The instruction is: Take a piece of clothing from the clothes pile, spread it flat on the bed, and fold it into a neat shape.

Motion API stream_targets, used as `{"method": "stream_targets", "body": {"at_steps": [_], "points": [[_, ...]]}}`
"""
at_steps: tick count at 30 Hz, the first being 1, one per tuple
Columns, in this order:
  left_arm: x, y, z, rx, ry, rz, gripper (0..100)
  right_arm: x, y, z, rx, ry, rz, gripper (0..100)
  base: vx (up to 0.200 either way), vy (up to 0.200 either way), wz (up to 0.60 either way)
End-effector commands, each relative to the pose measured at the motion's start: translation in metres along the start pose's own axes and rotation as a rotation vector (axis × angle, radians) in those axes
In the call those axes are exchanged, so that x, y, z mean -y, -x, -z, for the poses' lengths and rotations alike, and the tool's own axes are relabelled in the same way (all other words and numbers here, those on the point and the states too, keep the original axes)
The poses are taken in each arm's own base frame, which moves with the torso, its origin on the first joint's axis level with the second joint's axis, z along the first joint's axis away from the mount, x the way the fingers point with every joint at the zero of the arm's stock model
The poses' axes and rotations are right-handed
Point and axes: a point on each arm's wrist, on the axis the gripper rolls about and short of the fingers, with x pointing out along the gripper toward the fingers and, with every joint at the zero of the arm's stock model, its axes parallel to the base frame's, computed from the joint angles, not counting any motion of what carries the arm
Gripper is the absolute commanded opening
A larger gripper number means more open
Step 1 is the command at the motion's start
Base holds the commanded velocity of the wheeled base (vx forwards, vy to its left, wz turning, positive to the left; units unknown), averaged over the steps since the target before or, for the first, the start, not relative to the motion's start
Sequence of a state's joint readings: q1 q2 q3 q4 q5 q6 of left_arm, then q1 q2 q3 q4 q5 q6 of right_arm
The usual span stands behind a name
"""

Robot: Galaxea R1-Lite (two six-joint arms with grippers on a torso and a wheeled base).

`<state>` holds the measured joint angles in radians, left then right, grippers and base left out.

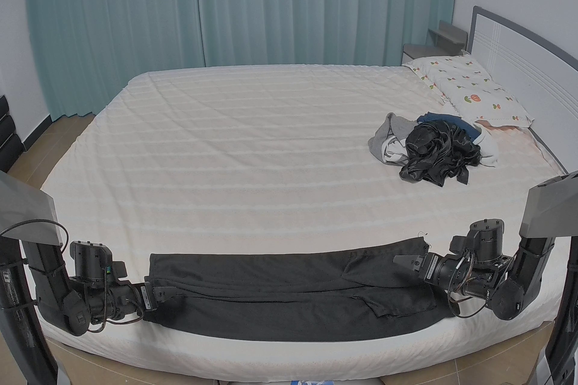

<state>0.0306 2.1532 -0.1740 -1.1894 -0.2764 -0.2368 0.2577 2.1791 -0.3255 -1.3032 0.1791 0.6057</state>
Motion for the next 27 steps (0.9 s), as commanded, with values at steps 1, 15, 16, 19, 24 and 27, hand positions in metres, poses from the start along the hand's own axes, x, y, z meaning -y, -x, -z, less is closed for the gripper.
{"method": "stream_targets", "body": {"at_steps": [1,15,16,19,24,27], "points": [[-0.011,0.004,0.006,-0.028,0.012,-0.008,100,0.000,0.000,0.000,0.000,0.000,0.000,100,0.000,0.000,0.00],[-0.024,0.004,0.019,-0.095,-0.041,-0.015,0,0.000,0.000,0.000,0.000,0.000,0.000,100,0.000,0.000,0.00],[-0.024,0.005,0.020,-0.102,-0.040,-0.016,0,0.000,0.000,0.000,0.000,0.000,0.000,100,0.000,0.000,0.00],[-0.024,0.007,0.021,-0.106,-0.055,-0.018,0,0.000,0.000,0.000,0.000,0.000,0.000,100,0.000,0.000,0.00],[-0.028,0.014,0.029,-0.132,-0.118,-0.051,0,0.000,0.000,0.000,0.000,0.000,0.000,100,0.000,0.000,0.00],[-0.028,0.015,0.031,-0.142,-0.136,-0.072,0,0.000,0.000,0.000,0.000,-0.001,0.001,100,0.000,0.000,0.00]]}}
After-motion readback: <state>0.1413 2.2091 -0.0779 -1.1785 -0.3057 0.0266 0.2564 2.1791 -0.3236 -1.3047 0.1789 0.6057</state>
